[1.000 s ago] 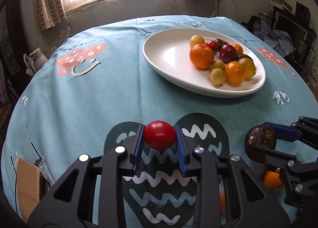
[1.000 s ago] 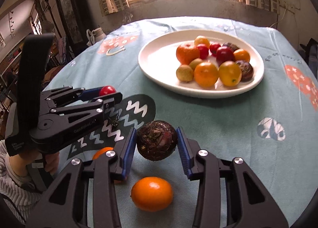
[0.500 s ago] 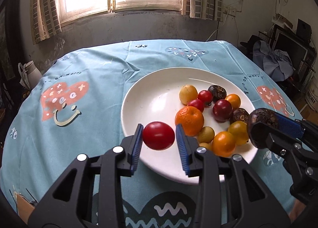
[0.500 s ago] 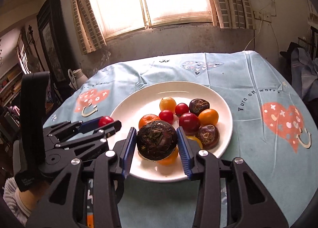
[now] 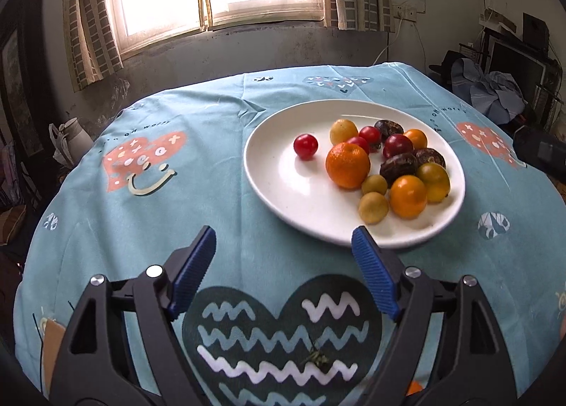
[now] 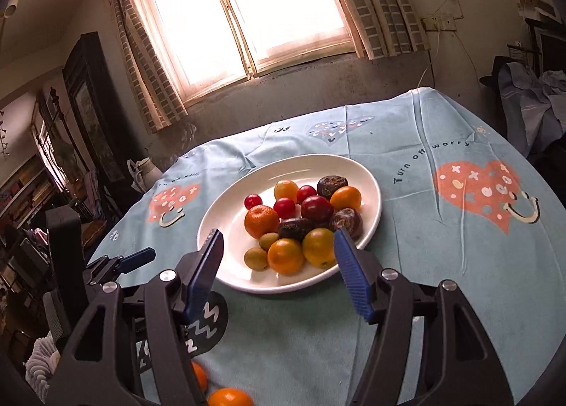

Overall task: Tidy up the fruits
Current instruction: 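Grasp a mandarin with the left gripper while the right grasps an orange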

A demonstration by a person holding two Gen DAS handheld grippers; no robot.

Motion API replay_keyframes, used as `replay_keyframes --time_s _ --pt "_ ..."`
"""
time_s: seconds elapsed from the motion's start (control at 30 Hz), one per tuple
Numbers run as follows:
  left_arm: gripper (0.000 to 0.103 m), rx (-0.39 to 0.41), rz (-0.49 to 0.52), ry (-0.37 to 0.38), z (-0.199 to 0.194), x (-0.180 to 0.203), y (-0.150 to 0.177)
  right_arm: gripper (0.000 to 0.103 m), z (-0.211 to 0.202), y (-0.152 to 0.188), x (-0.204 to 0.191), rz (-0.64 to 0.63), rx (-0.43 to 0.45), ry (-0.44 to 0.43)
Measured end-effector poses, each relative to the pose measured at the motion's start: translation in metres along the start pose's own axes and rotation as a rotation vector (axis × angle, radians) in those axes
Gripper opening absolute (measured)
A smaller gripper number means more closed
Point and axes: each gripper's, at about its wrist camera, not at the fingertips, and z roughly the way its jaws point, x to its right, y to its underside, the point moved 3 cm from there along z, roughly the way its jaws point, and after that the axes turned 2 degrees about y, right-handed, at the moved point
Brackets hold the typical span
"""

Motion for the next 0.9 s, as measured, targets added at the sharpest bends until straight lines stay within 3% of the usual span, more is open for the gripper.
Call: replay_keyframes --time_s 0.23,0.4,0.6,0.9 --pt "0.084 0.030 0.077 -0.009 -0.053 0.015 0.052 0.065 -0.028 0.061 -0.022 -0.100 -0.110 -0.047" --pt "0.091 0.026 0.125 0.024 -0.074 0.025 0.074 0.065 -0.037 0.103 -0.030 -0.160 -0.220 -0.063" --pt "0.091 -0.029 0.087 0.079 -0.062 0.021 0.075 0.065 -0.030 0.107 -0.029 -0.145 -0.267 -0.061" --pt "0.091 -0.008 0.168 0.113 -0.068 0.041 0.076 0.065 -0.028 0.107 -0.023 -0.114 -0.283 -0.063"
